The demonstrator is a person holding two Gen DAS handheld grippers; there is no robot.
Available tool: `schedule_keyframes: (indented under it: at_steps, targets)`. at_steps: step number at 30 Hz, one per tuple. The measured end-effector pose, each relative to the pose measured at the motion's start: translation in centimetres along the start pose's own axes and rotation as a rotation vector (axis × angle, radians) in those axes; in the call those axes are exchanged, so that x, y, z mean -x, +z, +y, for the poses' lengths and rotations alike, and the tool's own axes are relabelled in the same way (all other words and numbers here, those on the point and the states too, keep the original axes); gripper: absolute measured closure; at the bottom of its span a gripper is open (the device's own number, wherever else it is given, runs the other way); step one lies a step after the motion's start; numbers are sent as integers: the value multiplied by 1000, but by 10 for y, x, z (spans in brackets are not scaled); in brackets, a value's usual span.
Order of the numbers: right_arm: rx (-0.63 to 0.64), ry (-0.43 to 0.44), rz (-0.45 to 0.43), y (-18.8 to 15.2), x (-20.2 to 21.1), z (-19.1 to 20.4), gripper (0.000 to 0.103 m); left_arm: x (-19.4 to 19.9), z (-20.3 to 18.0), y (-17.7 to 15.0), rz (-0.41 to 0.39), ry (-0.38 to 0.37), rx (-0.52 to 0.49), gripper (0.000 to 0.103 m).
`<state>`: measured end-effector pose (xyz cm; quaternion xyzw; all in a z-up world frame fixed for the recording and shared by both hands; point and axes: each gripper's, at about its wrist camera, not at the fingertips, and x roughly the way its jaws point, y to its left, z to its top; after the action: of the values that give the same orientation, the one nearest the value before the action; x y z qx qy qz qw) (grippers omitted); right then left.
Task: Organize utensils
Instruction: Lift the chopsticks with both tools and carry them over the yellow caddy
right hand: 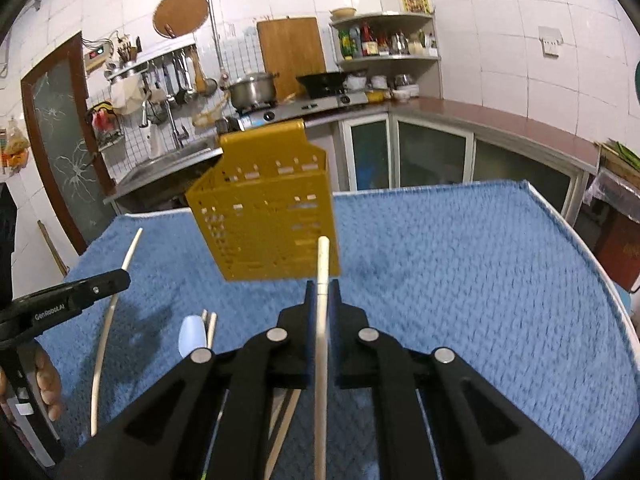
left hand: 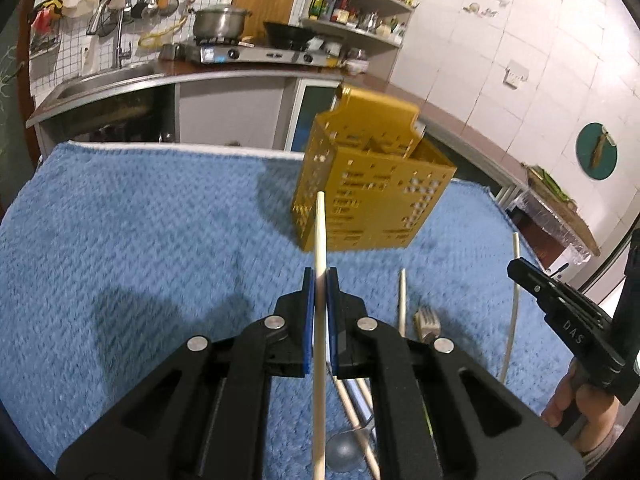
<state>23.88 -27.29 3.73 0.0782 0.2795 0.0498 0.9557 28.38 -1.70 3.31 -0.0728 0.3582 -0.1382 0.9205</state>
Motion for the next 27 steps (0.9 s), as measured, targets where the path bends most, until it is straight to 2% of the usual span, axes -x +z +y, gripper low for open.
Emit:
schedule_keyframes:
  at_steps: [5, 9, 15, 20, 23, 27]
  targets:
    - [9, 19, -46, 12, 10, 1, 97, 11, -5, 13, -63, -52, -1, 99]
    - [9, 30, -75, 19, 18, 1, 97, 14, -11, 21, -100, -62, -21, 99]
    - [25, 33, -125, 30, 24, 4, 97, 15, -14, 33, -100, -69, -40, 99]
    - [33, 44, -149, 46, 23, 2, 97, 16, -17, 50, -133, -67, -54, 99]
    - [27, 49, -173, 60, 23, 1, 97, 16, -19, 68, -189, -80, -58, 99]
    - [29, 52, -218, 88, 24, -2, 97, 19, -24, 95, -309, -127, -76, 99]
